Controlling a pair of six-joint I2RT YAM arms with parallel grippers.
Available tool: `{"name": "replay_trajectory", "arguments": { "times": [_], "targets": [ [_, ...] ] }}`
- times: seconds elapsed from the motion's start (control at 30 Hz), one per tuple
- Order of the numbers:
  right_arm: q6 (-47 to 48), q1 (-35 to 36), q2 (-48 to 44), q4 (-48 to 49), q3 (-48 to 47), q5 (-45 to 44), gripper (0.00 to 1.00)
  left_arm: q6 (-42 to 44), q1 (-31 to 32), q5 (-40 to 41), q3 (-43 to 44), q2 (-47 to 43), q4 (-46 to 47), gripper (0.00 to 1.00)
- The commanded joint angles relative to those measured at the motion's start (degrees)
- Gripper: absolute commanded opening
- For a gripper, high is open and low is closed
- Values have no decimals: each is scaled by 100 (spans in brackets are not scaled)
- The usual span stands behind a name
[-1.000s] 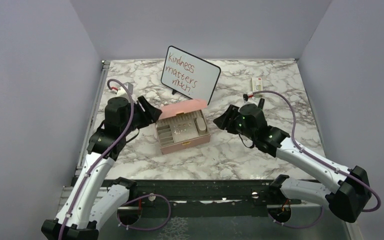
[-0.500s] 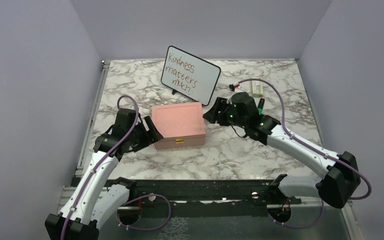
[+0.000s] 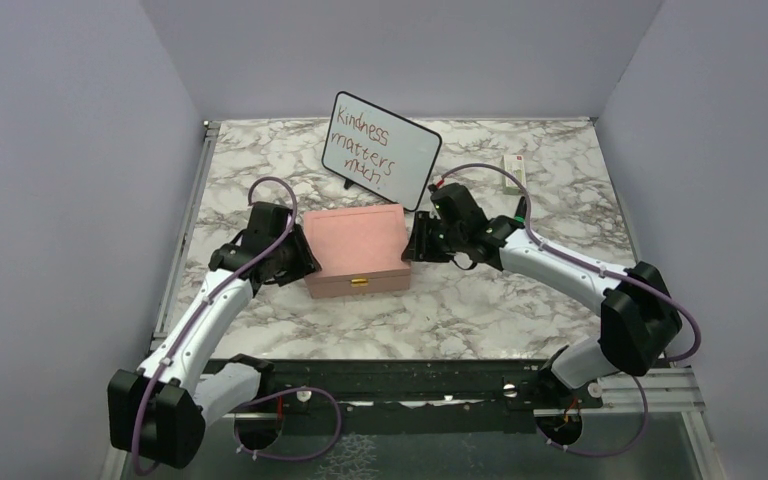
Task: Organize the mixed jewelry
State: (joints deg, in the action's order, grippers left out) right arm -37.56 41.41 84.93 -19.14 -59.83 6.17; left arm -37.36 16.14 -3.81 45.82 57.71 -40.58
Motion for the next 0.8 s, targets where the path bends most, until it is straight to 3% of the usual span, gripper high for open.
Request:
{"name": "replay_trajectory", "arguments": {
  "times": [0.0,0.13,0.27,0.57,0.77],
  "targets": [
    [125,-1,232,-599,-173,160,40,447,-23,-276,62,508,-237,43],
    [152,-1,362,-647,-49,279,38,673,-23,-345,42,859,-447,34],
    [142,-1,500,-618,111,297,35,669,-23,-255,-75,1032,-451,31],
    [-6,-1,849,-381,349,358,30,643,-23,-65,-52,1279,-447,30],
    [195,-1,208,-154,65,-223,34,741,-23,73,456,891,-280,35]
  ]
}}
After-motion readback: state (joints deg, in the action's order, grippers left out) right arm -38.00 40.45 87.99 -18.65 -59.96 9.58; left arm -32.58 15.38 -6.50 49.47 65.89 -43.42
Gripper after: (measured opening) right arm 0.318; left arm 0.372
